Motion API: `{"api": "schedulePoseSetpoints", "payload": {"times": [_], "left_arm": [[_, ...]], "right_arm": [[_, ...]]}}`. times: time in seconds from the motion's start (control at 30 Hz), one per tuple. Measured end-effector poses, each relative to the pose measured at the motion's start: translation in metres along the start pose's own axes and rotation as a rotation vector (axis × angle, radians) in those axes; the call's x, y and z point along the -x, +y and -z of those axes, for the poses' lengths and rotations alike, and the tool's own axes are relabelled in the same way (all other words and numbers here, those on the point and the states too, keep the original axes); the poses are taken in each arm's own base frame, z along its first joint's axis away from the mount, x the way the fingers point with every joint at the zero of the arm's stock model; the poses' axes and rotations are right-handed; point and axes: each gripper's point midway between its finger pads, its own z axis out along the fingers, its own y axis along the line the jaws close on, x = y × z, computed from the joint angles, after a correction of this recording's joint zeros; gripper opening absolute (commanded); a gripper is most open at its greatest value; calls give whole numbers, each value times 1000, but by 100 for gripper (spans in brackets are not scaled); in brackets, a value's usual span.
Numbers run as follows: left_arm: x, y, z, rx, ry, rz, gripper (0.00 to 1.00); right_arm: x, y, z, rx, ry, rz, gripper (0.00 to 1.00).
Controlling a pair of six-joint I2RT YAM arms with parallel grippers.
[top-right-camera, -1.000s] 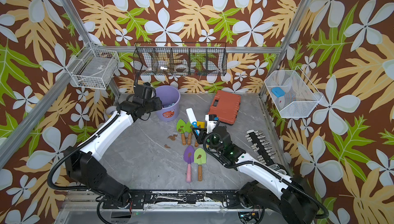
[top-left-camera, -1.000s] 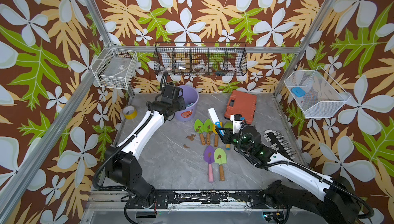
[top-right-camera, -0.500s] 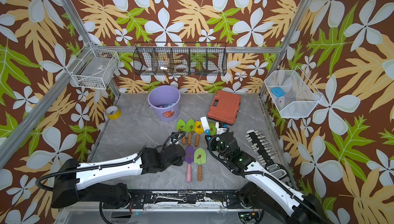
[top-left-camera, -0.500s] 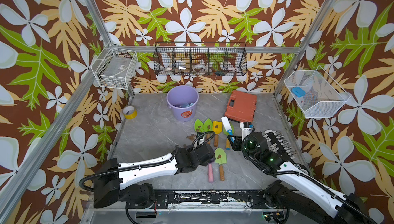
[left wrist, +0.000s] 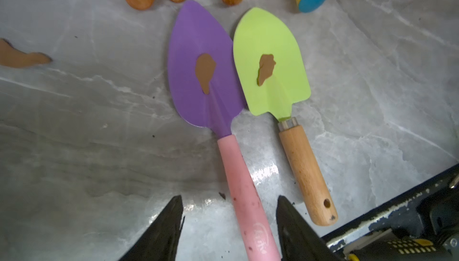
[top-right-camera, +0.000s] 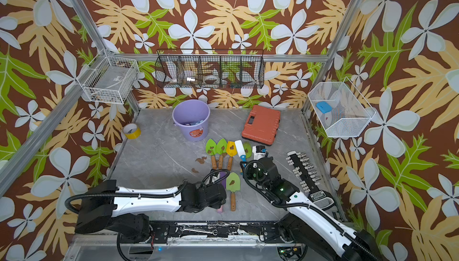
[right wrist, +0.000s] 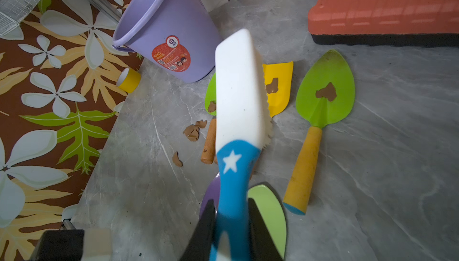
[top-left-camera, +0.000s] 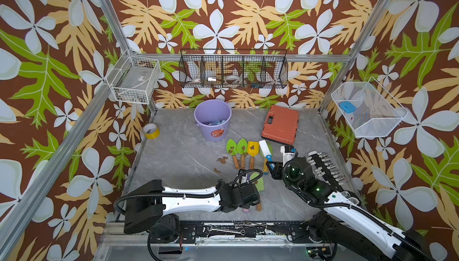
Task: Brush the soil off the hand trowel and place it into the bucket
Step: Pick up the hand trowel from the center of the board.
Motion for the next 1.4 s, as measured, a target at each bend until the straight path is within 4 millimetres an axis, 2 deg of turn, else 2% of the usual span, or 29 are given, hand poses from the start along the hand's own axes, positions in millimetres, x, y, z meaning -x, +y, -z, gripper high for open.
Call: {"api": "schedulePoseSetpoints", "payload": {"times": [0.23, 0.47, 0.63, 0.87, 1.1, 1.2, 1.4], "left_arm": [[-25, -13, -15, -19, 82, -40, 58], [-38, -2, -28, 45, 122, -36, 49], [-40, 7, -32, 96, 121, -29, 45], [-36, 11, -37, 133, 95, -34, 27], [-37, 19, -31, 153, 99, -25, 15], [-34, 24, -24, 173, 105, -27, 0], [-26, 48, -6, 235, 129, -36, 0]], "right_arm": [[-5, 1, -3, 10, 25, -4, 0], [-6, 3, -6, 21, 30, -11, 0], [-6, 6, -7, 39, 30, -11, 0], [-9, 5, -9, 41, 37, -18, 0], [-7, 10, -9, 60, 44, -19, 0], [-6, 13, -10, 67, 48, -18, 0], [-5, 23, -18, 83, 97, 8, 0]]}}
